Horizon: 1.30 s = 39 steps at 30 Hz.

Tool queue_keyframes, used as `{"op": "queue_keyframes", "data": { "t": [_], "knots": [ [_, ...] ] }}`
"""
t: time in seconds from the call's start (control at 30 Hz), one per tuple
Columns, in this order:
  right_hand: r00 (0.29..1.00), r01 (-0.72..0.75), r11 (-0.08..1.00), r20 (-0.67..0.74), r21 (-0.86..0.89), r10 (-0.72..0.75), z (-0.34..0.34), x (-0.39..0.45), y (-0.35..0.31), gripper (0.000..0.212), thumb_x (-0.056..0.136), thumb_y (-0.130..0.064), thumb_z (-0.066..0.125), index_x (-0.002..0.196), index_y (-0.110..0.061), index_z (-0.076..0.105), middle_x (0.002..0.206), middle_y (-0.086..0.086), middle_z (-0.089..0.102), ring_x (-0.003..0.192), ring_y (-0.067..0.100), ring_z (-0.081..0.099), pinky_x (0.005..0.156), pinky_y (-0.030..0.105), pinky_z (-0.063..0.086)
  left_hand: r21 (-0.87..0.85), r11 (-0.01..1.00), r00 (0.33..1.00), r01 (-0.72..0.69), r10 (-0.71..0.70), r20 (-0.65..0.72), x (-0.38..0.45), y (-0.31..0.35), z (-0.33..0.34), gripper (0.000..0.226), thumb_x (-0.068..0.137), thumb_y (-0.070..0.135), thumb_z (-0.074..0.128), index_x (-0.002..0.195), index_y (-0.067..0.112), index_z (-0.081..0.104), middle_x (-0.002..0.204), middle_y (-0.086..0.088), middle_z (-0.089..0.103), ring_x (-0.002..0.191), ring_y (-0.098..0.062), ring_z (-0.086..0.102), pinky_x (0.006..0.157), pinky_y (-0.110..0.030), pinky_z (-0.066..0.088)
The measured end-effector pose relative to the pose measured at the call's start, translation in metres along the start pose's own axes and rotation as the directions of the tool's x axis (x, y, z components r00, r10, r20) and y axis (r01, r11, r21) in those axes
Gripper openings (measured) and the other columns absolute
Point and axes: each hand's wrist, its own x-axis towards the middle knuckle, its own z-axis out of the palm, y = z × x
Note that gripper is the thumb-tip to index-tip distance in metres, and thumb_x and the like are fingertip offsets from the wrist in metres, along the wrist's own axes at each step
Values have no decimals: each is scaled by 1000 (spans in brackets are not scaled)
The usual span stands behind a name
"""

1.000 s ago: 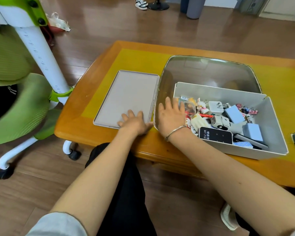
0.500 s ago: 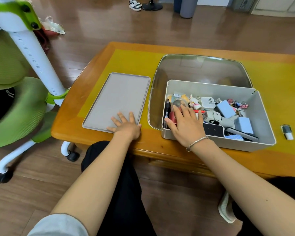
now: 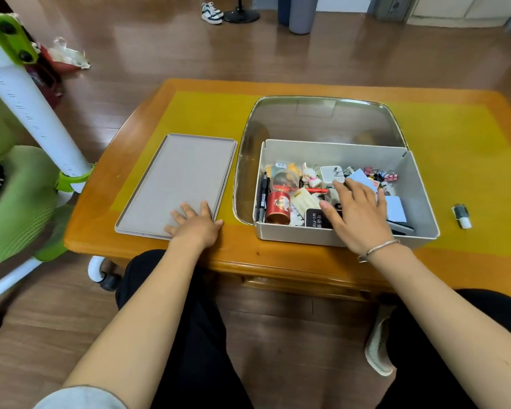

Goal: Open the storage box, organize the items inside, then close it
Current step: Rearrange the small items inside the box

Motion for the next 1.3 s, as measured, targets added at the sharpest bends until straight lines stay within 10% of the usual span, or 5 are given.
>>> {"op": "queue_keyframes", "data": {
  "t": [0.17, 0.3, 0.6, 1.17, 1.3],
  "knots": [
    [994, -55, 999, -96, -4, 54, -9, 2, 39, 51, 96, -41, 37, 142, -20, 35, 153, 8, 25, 142, 27, 16, 114, 52, 0, -211, 925, 879, -314, 200, -433, -12, 41, -12, 59, 99, 53, 21, 140, 14, 35, 142, -15, 42, 129, -35, 39, 100, -50, 36],
    [973, -204, 978, -123, -45, 197, -17, 2, 73, 55, 94, -25, 48, 145, -14, 29, 153, 16, 21, 141, 33, 15, 115, 53, 4, -286, 853, 860, -436, 302, -412, -16, 89, -26, 47, 101, 38, 34, 140, 12, 31, 128, -16, 56, 113, -33, 56, 80, -38, 44],
    [893, -445, 871, 33, 209, 448, -17, -1, 107, 51, 86, 8, 40, 136, 1, 34, 108, 34, 59, 94, 47, 56, 64, 35, 34, -153, 924, 855, -352, 250, -455, -14, 112, -15, 69, 96, 23, 50, 150, 15, 9, 113, -13, 63, 94, -29, 64, 65, -37, 49],
    [971, -165, 910, -97, 381, 217, 4, -35, 82, 31, 97, -18, 40, 125, -10, 50, 98, 19, 66, 80, 33, 60, 66, 34, 45, -189, 953, 839, -239, 104, -534, -32, 52, -7, 46, 94, 16, 50, 135, 19, 29, 103, -15, 62, 77, -26, 54, 59, -36, 38],
    [929, -250, 906, -180, 341, 324, 6, -19, 116, 37, 99, -28, 38, 124, -7, 54, 125, 17, 57, 113, 33, 51, 91, 37, 41, -181, 956, 833, -230, 98, -545, -31, 53, -5, 50, 93, 16, 51, 137, 19, 27, 106, -15, 62, 87, -33, 61, 60, -37, 40]
  ]
}}
